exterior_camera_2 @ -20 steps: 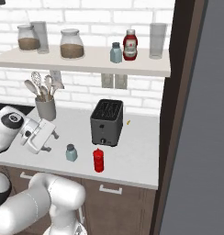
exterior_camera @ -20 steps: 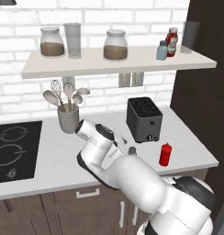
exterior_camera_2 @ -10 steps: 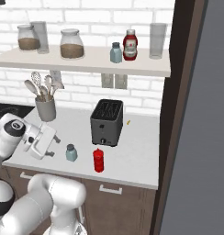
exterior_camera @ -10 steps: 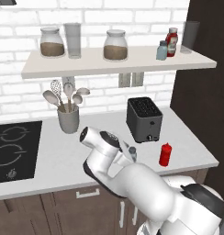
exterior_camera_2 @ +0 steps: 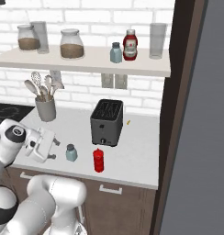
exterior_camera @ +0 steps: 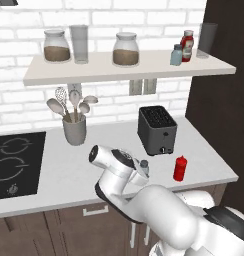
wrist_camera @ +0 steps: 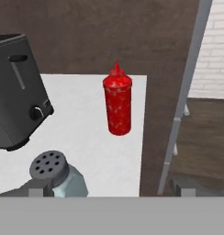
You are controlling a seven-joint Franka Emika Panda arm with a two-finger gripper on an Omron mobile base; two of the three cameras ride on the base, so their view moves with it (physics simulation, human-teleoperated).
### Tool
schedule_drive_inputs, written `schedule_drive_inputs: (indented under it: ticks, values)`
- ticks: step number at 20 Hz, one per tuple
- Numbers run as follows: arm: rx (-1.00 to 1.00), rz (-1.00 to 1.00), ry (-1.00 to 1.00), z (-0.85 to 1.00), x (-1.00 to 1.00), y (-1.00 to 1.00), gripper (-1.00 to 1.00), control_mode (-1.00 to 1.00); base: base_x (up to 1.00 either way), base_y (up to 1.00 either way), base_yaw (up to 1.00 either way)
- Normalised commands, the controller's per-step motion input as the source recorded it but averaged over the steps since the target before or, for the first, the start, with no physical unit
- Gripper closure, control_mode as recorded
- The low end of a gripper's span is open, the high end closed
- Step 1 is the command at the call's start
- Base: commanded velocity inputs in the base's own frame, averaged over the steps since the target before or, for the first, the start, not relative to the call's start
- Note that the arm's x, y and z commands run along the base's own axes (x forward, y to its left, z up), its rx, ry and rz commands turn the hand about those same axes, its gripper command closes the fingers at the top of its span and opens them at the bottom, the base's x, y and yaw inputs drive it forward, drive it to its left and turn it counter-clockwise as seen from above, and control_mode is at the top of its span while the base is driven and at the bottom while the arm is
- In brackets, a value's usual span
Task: Put the shaker and condiment bottle from the counter next to their counterparts in the cabinet.
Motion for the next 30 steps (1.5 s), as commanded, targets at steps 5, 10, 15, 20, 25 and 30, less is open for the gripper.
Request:
schedule_drive_inputs:
  ticks: [5, 10, 15, 20, 25, 30]
  values:
    - [0.00, 0.09, 0.00, -0.08, 0.26, 0.00, -1.00, -1.00, 0.00, 0.00, 0.00]
    - [0.00, 0.07, 0.00, -0.06, 0.17, 0.00, -1.00, -1.00, 0.00, 0.00, 0.00]
    - [-0.04, 0.03, 0.00, -0.04, 0.00, 0.00, -1.00, -1.00, 0.00, 0.00, 0.00]
    - [0.00, 0.04, 0.00, -0.24, 0.07, 0.09, -1.00, -1.00, 0.00, 0.00, 0.00]
    - [0.00, 0.01, 0.00, -0.18, 0.01, 0.22, -1.00, -1.00, 0.00, 0.00, 0.00]
    - [-0.01, 0.00, 0.03, -0.01, 0.01, 0.05, -1.00, -1.00, 0.00, 0.00, 0.00]
